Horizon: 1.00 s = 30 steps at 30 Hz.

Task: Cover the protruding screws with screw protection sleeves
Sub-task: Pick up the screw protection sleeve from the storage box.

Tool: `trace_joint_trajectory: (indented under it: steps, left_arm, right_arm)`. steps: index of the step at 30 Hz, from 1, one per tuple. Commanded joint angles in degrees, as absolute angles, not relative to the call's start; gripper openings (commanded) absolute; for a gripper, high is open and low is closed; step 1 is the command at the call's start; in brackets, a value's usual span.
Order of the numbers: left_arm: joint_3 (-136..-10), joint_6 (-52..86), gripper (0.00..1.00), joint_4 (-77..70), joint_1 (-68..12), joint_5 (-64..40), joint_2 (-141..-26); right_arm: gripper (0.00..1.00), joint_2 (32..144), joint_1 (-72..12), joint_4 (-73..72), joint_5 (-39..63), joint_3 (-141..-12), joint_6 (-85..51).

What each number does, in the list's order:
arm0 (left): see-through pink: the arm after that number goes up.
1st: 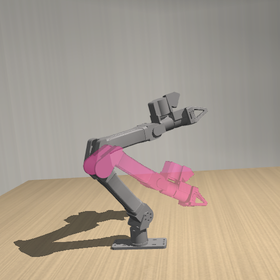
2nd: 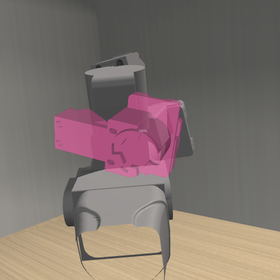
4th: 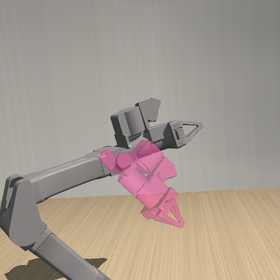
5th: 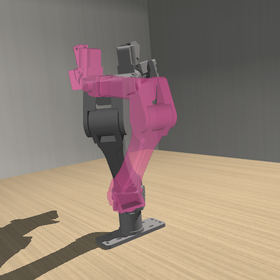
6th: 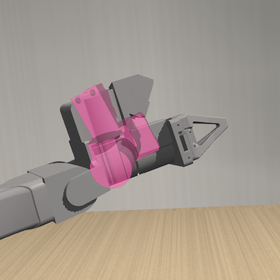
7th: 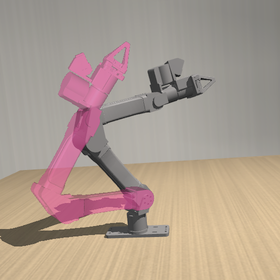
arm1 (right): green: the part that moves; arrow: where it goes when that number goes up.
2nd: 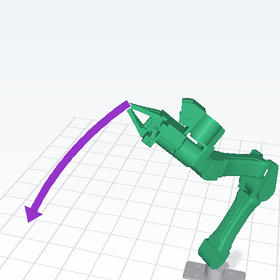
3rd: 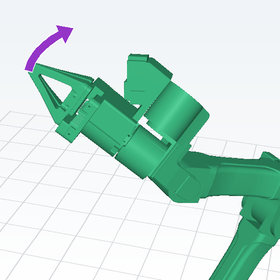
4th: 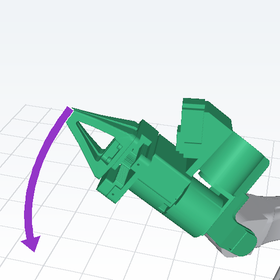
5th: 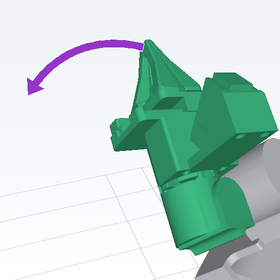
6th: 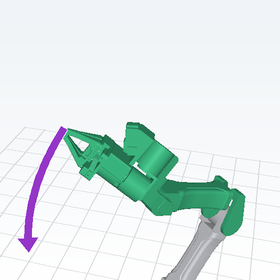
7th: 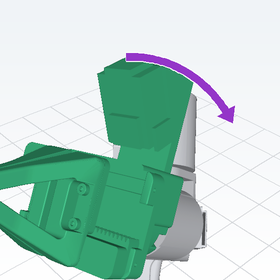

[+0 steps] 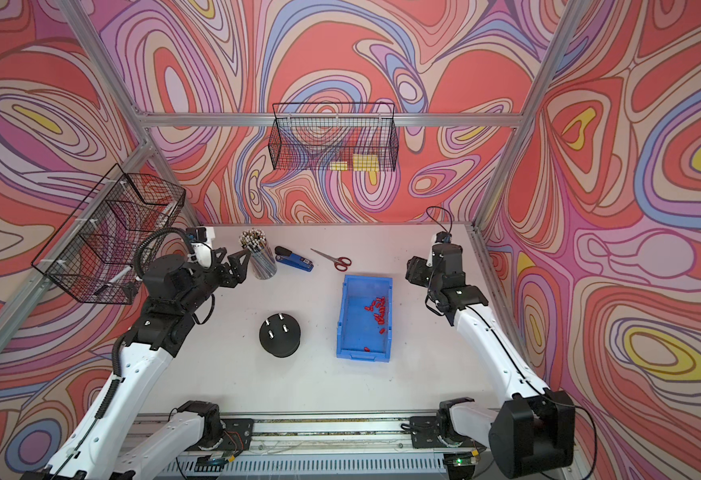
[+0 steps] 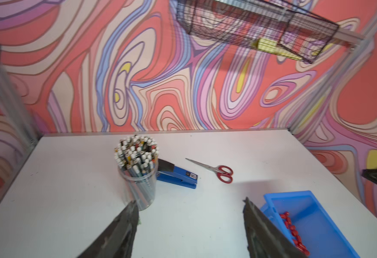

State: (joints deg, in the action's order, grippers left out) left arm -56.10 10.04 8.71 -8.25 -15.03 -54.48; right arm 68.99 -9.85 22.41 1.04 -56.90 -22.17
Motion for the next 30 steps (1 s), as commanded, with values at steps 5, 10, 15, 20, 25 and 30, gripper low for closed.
trace_joint_trajectory:
  steps: [5, 10, 15, 20, 25, 30]
  left_arm:
    - [-66.0, -0.1, 0.73, 23.9, -12.4, -35.1, -59.9]
    - [-68.5, -8.5, 0.71, 29.2, -15.7, -40.2, -61.0]
    - [-68.3, -15.5, 0.7, 33.2, -18.1, -42.1, -60.1]
    - [-65.1, -17.9, 0.7, 31.7, -18.5, -39.8, -57.4]
    - [-62.1, -17.6, 0.7, 28.5, -18.4, -38.2, -55.7]
    - [-61.4, -17.6, 0.7, 28.3, -18.4, -37.7, -55.9]
  right_arm:
    - [0.52, 70.7, -18.2, 34.2, 0.5, -63.8, -25.2]
    - [0.44, 72.6, -24.3, 40.2, -3.1, -67.6, -26.7]
    - [0.3, 75.2, -30.6, 48.2, -7.7, -70.9, -29.7]
    - [0.22, 77.9, -36.3, 53.7, -11.3, -71.8, -33.3]
    - [0.19, 82.4, -41.0, 56.8, -15.4, -72.8, -34.9]
    - [0.15, 86.7, -42.0, 56.7, -16.4, -72.9, -34.6]
